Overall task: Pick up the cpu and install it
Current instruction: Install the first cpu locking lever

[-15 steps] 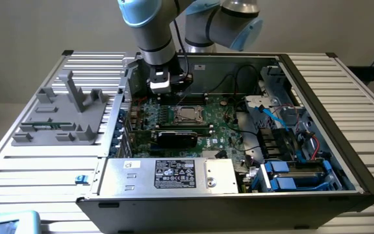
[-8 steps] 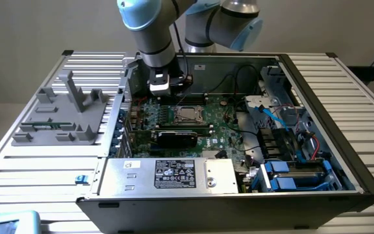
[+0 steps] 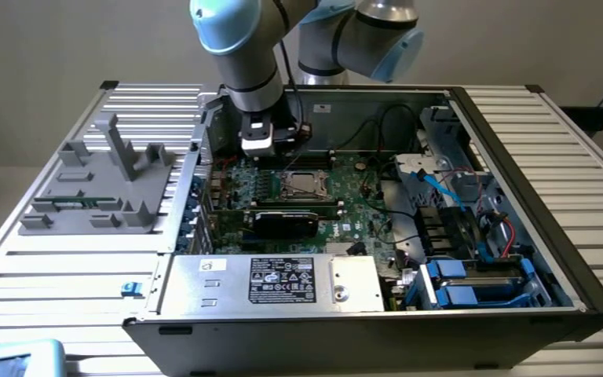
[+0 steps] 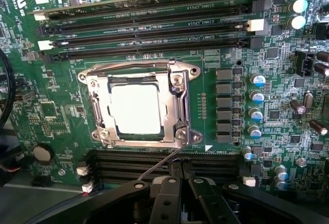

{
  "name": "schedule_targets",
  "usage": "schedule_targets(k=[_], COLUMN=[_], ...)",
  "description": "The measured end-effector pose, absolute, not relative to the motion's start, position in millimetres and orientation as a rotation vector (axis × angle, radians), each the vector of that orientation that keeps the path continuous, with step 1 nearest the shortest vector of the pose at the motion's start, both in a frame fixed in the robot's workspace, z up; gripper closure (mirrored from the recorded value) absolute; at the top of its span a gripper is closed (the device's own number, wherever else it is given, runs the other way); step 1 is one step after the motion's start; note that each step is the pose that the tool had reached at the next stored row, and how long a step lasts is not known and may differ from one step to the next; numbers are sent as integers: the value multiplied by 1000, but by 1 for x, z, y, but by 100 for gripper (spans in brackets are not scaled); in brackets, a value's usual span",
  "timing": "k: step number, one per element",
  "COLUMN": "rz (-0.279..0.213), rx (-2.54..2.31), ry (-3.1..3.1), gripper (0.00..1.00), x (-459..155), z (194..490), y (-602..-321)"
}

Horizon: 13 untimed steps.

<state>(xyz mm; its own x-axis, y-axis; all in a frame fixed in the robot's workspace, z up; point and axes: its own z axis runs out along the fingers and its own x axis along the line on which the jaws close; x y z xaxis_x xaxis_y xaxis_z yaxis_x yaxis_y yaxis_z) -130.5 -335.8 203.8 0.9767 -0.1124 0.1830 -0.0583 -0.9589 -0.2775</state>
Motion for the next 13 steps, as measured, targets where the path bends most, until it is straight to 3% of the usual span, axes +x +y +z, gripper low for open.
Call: schedule_targets(k=[13], rz=[-293], rx=[-2848], ry=[178], gripper=[89], x=[-124], z=[200], y=[-336])
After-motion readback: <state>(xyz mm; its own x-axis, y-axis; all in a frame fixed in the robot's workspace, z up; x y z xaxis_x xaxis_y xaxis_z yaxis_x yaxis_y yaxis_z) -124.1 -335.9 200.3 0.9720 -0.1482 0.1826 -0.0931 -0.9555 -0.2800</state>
